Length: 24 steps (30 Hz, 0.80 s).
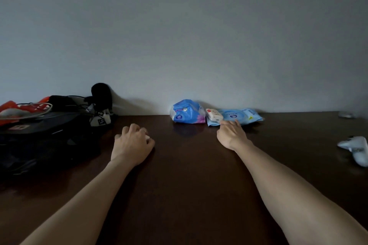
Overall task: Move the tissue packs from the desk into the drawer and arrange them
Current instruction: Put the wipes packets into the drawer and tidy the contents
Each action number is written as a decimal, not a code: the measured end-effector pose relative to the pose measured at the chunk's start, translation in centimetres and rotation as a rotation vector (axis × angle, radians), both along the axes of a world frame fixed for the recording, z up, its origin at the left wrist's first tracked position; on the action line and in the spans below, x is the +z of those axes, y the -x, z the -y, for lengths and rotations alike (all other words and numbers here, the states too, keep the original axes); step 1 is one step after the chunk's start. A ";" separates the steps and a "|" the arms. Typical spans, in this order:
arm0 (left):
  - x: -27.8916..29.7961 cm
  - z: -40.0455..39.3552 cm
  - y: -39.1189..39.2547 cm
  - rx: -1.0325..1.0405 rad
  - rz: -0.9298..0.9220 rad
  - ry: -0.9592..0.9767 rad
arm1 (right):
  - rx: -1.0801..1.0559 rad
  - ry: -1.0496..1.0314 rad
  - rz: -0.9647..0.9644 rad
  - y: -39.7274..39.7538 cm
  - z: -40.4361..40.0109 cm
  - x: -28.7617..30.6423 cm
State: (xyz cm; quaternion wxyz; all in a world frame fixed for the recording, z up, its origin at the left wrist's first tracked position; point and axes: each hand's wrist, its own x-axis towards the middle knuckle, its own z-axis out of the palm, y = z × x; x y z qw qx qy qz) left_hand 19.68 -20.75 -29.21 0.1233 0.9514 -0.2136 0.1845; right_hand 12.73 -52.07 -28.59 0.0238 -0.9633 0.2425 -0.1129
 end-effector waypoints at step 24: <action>3.7 -9.7 23.3 -0.393 -0.152 0.759 | 0.640 -0.119 0.916 26.8 -23.1 5.4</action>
